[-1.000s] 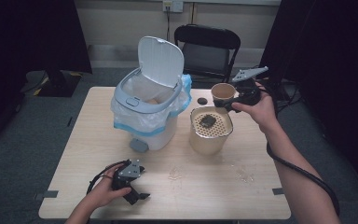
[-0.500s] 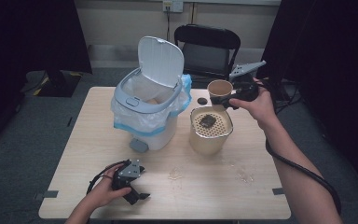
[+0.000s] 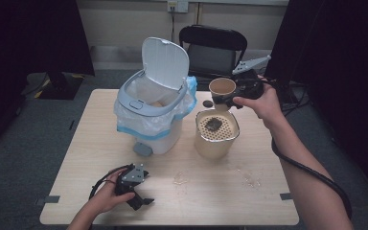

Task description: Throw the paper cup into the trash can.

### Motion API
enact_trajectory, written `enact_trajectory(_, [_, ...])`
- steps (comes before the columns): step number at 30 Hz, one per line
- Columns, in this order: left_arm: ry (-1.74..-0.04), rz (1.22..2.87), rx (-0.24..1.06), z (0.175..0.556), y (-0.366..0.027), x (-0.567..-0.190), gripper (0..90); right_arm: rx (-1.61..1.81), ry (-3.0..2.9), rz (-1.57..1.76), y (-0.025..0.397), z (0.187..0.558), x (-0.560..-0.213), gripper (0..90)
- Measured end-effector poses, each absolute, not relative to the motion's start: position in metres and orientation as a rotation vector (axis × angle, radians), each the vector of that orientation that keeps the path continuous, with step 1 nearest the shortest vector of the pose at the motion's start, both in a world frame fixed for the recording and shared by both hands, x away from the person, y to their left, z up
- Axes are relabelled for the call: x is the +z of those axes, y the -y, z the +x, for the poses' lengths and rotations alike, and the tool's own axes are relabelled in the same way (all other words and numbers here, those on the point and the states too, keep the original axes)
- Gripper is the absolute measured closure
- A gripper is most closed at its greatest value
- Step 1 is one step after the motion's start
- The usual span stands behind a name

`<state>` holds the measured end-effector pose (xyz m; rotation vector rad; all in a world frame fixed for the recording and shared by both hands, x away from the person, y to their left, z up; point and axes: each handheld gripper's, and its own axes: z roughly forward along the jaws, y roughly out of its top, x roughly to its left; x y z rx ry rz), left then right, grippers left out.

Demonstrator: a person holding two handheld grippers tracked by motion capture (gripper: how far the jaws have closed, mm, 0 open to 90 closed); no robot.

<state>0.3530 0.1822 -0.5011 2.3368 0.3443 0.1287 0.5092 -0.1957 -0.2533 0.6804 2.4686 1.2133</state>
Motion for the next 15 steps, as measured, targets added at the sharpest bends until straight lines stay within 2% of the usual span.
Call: enact_trajectory(15, [-0.345,2.337,0.128,0.353,-0.182,-0.501,0.0,1.236,-2.476,0.657,0.184,0.509,-0.239,26.9])
